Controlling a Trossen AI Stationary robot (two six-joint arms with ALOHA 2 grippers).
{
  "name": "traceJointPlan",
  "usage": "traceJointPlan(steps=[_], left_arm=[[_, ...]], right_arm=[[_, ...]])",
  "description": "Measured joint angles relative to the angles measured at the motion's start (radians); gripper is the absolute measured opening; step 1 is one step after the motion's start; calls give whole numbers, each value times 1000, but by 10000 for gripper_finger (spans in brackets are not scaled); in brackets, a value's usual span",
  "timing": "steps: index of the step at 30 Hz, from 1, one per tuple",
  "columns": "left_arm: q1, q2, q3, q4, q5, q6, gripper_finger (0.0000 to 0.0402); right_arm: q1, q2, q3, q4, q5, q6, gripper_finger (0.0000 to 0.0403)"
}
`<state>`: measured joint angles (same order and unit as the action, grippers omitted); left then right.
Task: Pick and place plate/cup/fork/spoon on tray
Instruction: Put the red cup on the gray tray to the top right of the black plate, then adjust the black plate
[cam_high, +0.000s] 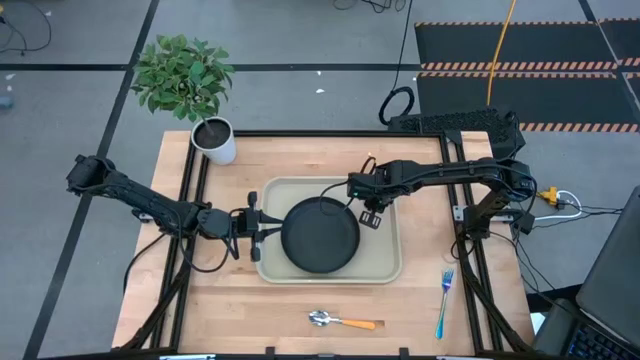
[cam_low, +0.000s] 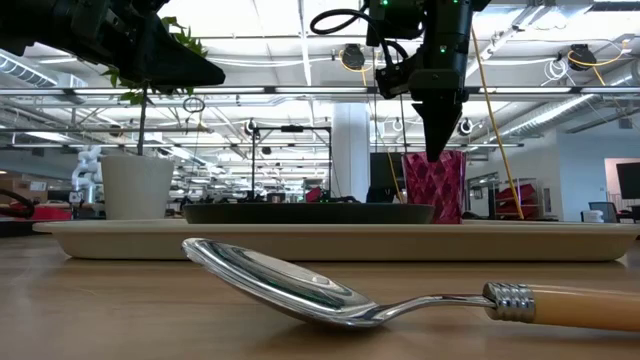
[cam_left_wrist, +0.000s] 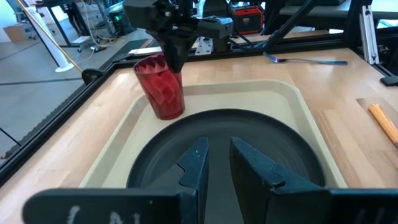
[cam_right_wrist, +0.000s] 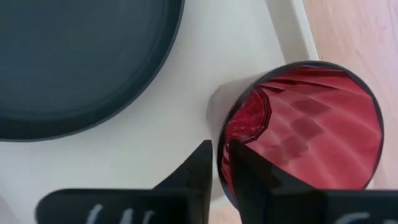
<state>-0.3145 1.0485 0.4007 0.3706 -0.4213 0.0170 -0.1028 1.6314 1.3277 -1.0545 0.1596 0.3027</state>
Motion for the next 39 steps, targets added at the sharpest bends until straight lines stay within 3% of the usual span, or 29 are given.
traceJointPlan(steps=[11, 20, 39], left_arm=[[0, 0, 0, 0, 0, 0, 69], [0, 0, 0, -1, 0, -15, 69], [0, 0, 0, 15, 0, -23, 69]], right_arm=[[0, -9, -1, -2, 34, -6, 101], [3, -116, 3, 81, 77, 2, 132], [131, -151, 3, 341, 71, -70, 137]])
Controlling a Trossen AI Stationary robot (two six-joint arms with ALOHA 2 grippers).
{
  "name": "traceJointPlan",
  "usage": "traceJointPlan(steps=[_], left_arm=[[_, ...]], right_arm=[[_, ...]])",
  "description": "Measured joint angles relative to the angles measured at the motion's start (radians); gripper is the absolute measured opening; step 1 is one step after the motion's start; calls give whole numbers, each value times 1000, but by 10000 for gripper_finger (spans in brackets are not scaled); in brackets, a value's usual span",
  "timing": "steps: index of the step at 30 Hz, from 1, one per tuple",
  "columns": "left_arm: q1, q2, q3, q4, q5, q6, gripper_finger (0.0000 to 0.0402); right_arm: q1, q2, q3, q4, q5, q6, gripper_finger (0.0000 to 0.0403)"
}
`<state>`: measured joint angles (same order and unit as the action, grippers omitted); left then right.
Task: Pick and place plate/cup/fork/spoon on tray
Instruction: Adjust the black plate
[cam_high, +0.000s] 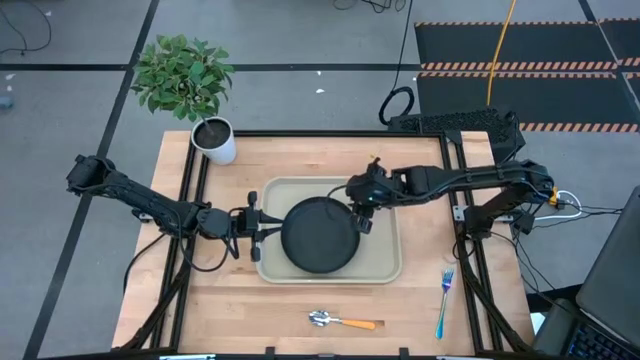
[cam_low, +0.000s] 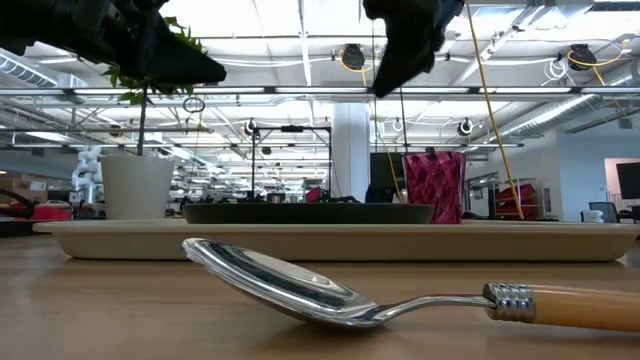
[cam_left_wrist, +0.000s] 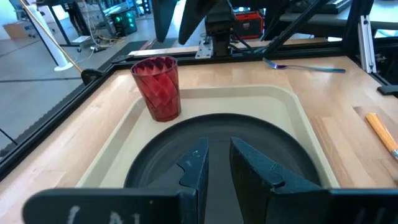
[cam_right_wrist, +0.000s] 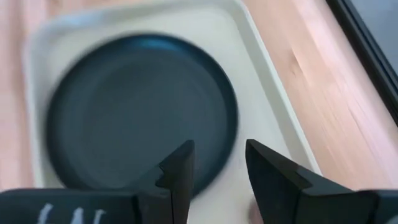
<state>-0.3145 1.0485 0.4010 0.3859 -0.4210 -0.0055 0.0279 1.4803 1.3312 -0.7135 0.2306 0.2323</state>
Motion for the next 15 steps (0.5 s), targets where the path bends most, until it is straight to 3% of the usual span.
traceJointPlan(steps=[8, 15], left_arm=[[0, 0, 0, -23, 0, -1, 69], [0, 0, 0, -24, 0, -4, 69]], right_arm=[[61, 3, -38, 214, -51, -96, 137], [67, 3, -155, 309, -51, -40, 137]])
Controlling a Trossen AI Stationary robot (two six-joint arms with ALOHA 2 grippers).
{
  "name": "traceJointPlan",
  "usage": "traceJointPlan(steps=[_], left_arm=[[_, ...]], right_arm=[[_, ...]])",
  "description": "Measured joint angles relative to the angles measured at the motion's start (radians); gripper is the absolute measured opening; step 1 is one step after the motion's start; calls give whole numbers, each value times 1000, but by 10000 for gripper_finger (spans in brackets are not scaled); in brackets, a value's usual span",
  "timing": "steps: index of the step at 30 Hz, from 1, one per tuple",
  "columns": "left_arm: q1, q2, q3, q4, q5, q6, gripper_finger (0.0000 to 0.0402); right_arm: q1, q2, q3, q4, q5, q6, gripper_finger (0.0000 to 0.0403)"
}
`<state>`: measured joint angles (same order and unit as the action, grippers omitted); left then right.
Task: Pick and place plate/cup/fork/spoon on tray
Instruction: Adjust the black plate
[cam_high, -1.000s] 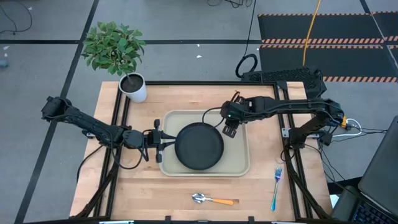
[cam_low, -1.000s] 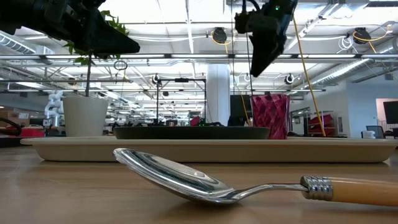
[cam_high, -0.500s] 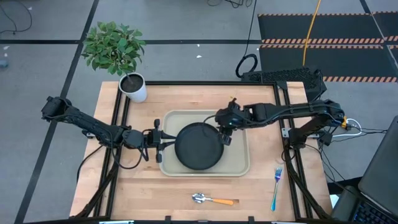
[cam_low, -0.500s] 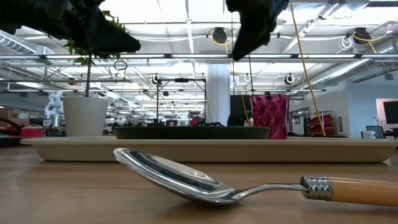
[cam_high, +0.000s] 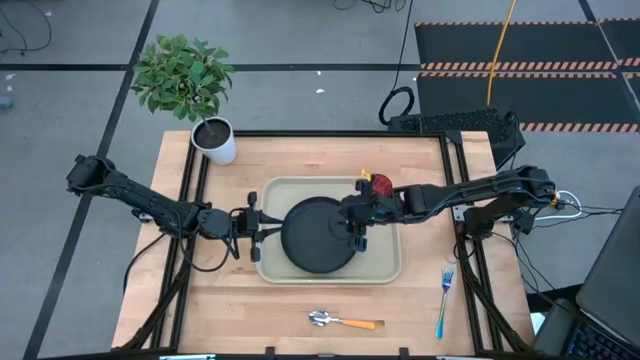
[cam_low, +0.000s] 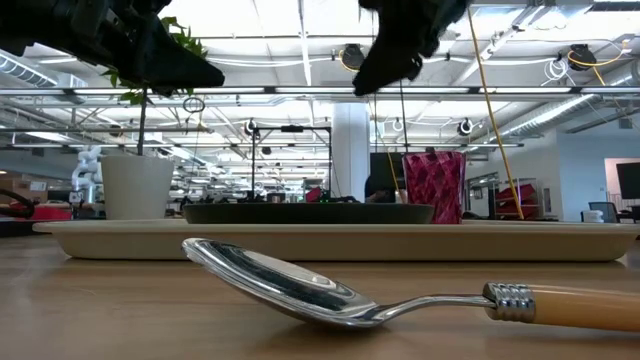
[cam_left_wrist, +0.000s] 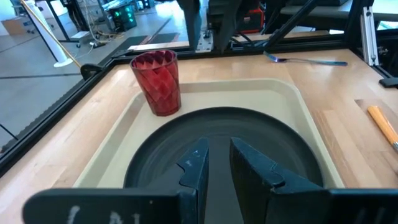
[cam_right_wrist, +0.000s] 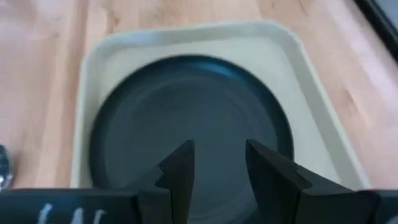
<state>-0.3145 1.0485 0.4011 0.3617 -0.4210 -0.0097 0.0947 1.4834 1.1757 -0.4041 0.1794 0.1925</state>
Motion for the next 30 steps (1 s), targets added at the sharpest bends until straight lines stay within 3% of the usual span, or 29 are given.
traceJointPlan(steps=[6, 12, 19, 21, 25, 30], left_arm=[[4, 0, 0, 19, 0, 6, 69], [26, 0, 0, 180, 0, 23, 69], [42, -1, 2, 491, 0, 131, 69], [41, -13, 23, 511, 0, 179, 69], [42, -54, 125, 386, 0, 218, 69], [77, -55, 327, -45, -16, 167, 69]], right_arm=[[-8, 0, -107, 112, 2, 85, 137], [-44, 0, -125, 146, 4, 78, 137], [-24, 0, -125, 132, 6, -70, 137], [-9, 0, -117, 133, 29, -87, 137], [5, 0, -90, 153, 86, -113, 137], [15, 0, -75, 157, 135, -139, 137]])
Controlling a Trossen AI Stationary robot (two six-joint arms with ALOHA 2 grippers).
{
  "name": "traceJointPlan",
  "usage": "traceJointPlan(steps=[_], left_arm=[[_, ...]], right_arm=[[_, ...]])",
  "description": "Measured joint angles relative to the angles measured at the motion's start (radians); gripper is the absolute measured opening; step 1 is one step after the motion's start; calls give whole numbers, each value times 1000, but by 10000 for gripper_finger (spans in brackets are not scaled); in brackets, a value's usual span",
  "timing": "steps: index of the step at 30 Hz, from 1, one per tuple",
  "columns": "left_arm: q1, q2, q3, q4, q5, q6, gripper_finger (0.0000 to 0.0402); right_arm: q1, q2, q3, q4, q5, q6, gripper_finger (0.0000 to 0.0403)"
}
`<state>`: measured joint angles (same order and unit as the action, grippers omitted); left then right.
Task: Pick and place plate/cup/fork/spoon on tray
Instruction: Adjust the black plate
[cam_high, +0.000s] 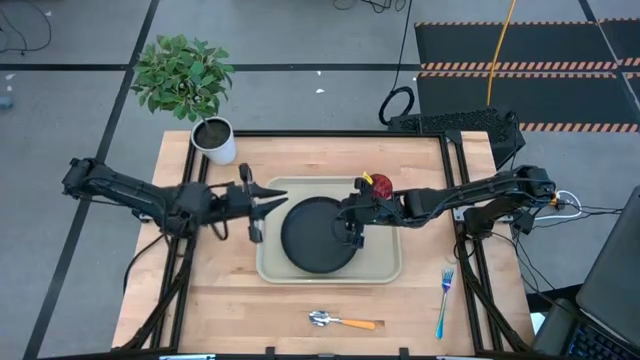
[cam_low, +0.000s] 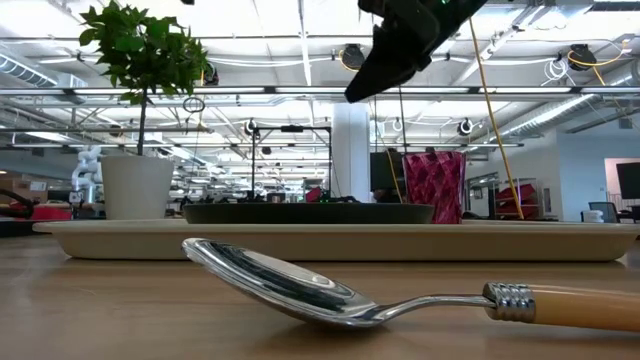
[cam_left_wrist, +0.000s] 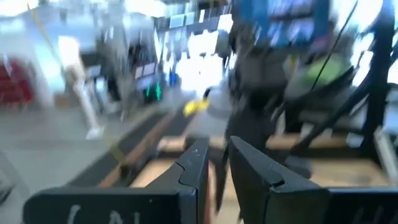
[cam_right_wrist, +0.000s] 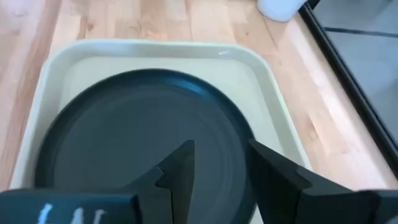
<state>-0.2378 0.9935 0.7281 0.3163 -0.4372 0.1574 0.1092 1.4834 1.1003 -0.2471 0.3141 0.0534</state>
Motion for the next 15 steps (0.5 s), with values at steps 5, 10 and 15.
traceJointPlan(steps=[5, 10, 15], left_arm=[[45, 34, 116, -224, -2, -15, 69], [70, 31, 135, -150, -2, 74, 69], [74, 8, 135, -127, -2, 180, 69]], right_arm=[[2, 43, 0, 92, -1, -26, 137], [-4, 150, 1, 215, -35, -63, 137], [-30, 257, 5, 266, -61, -20, 137]])
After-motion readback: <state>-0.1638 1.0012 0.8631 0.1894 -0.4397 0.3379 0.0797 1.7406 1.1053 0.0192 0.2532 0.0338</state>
